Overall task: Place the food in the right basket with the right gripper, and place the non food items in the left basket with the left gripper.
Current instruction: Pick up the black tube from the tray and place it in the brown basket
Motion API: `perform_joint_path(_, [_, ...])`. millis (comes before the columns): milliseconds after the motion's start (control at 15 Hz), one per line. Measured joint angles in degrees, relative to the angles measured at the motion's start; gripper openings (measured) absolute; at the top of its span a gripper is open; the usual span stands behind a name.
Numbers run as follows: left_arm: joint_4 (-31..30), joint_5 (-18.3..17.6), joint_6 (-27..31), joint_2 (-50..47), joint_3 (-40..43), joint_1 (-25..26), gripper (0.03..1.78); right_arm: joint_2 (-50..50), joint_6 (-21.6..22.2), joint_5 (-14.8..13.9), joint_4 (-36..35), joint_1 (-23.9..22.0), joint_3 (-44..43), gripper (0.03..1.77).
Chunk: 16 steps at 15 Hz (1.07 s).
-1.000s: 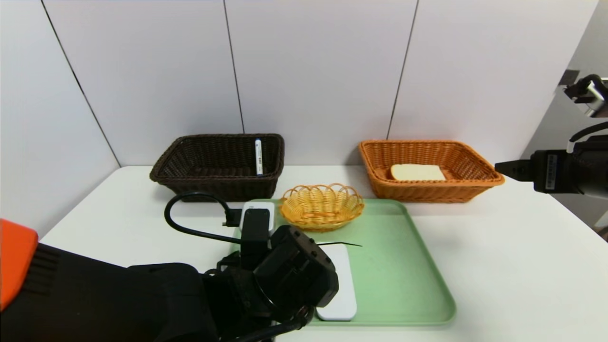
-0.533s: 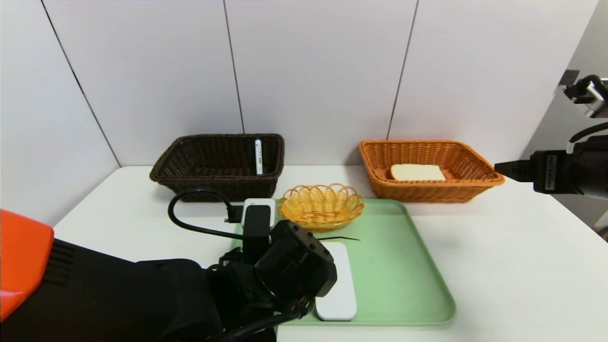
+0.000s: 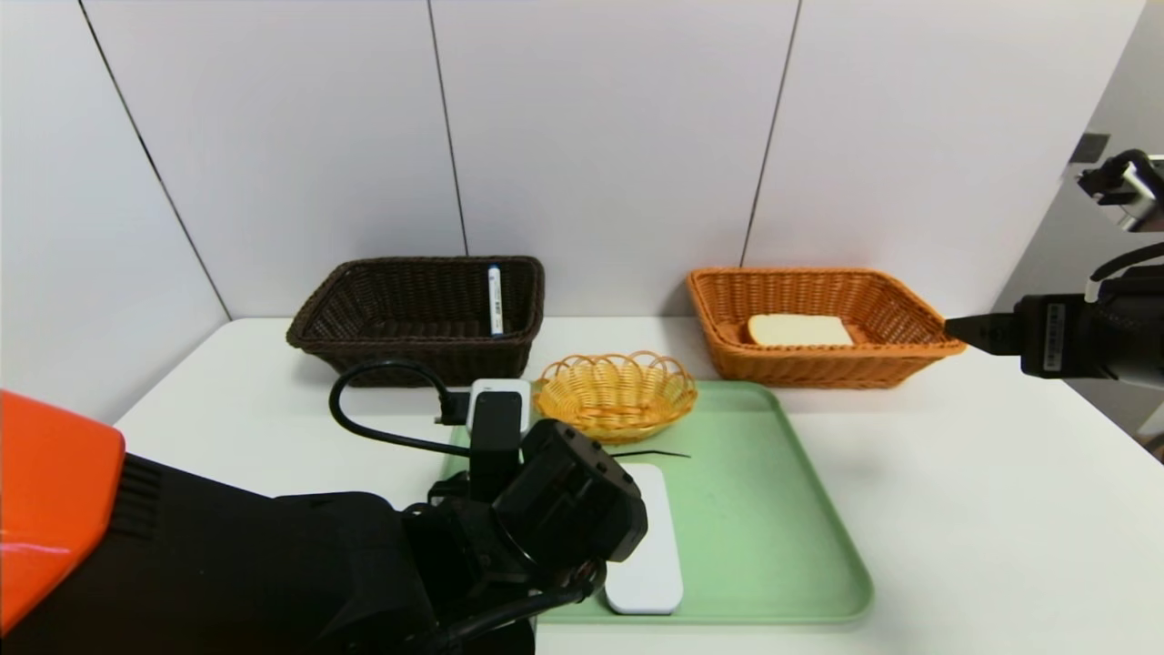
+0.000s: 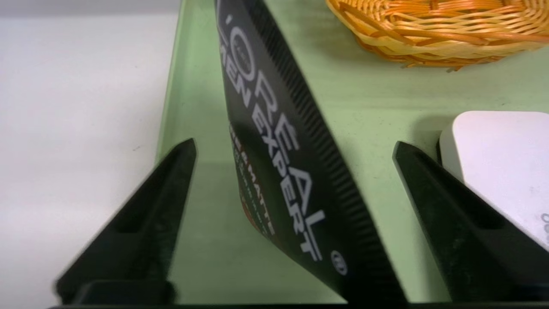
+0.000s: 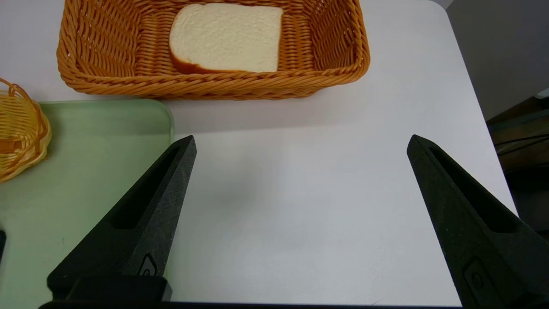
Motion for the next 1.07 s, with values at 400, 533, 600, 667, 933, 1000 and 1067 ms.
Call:
perform_joint_path(400, [0.2,0.0,0.0,-0.3,-0.1,0.0,0.76,-0.1,0.0,0.0,0.0,0.0,0.4,1.69])
perform_joint_path(533, [0.3,0.0,0.1,-0.7,0.1,-0.1,0.44,-0.1,0.0,0.0,-0.1,0.0,0.4,1.69])
perform_joint_path(600, [0.4,0.0,0.0,-0.9,0.1,-0.1,0.44,-0.1,0.1,0.0,0.0,0.0,0.4,1.69])
perform_joint_path(667, [0.4,-0.1,0.1,-1.0,0.2,-0.1,0.44,-0.1,0.1,0.1,0.0,0.0,0.4,1.69])
perform_joint_path(933, [0.5,-0.3,0.2,-1.7,1.0,-0.1,0.44,-0.1,0.1,0.1,0.0,0.0,0.4,1.7])
perform_joint_path(1000, [0.7,-0.3,0.3,-2.0,1.1,-0.1,0.44,-0.1,0.1,0.1,-0.1,0.0,0.4,1.7])
perform_joint_path(1067, [0.8,-0.4,0.4,-2.4,1.2,-0.1,0.44,-0.1,0.1,0.1,-0.1,0.0,0.4,1.7])
